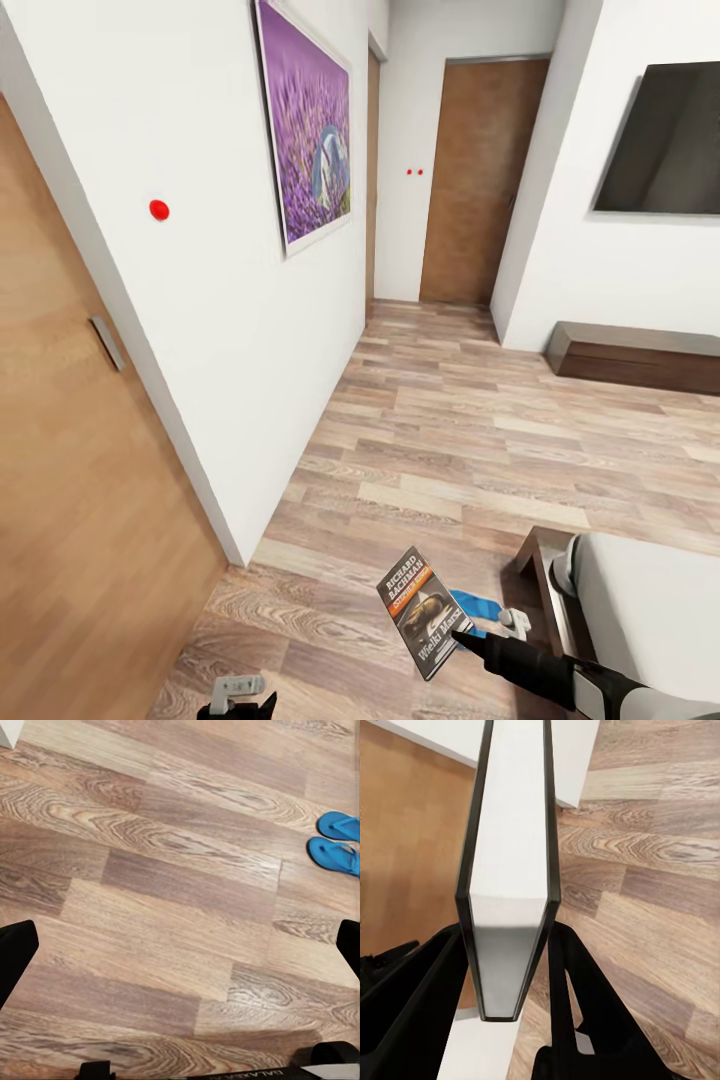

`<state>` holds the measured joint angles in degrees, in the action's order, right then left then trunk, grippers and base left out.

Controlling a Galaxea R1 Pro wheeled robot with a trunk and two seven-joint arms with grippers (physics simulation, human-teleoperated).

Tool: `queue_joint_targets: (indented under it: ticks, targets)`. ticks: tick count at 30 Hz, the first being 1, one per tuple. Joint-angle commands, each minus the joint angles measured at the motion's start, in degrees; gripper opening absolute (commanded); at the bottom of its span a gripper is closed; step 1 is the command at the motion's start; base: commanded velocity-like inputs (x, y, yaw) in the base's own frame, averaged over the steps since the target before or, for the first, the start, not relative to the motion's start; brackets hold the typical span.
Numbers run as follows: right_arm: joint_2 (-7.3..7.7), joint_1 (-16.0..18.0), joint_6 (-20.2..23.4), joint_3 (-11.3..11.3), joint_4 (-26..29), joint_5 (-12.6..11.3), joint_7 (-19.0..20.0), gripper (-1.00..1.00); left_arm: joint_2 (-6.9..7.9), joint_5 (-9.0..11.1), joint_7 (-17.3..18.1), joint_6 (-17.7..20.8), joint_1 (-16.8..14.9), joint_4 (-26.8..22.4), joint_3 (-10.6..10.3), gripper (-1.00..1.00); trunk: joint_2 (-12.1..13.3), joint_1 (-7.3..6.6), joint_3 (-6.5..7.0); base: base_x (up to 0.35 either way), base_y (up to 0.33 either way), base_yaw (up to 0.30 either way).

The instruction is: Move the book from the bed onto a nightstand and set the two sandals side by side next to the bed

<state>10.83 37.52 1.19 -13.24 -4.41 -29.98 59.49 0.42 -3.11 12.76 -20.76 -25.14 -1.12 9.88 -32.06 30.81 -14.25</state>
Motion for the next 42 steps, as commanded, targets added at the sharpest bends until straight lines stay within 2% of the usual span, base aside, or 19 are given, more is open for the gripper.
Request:
queue_joint_targets:
  ticks: [1,42]
  targets:
    - [-0.01,0.09,0.13,-0.47,-0.18,-0.60,0.30,-1.00,0.01,-0.32,0.28,-0.16,0.16,0.07,0.49,1.00,-0.08,0.02,0.01,0.000,0.000,0.000]
    - [-0.01,0.09,0.13,-0.47,-0.18,-0.60,0.28,-1.00,-0.22,-0.31,0.25,-0.16,0.53,0.07,0.49,1.00,-0.08,0.02,3.82,0.000,0.000,0.000]
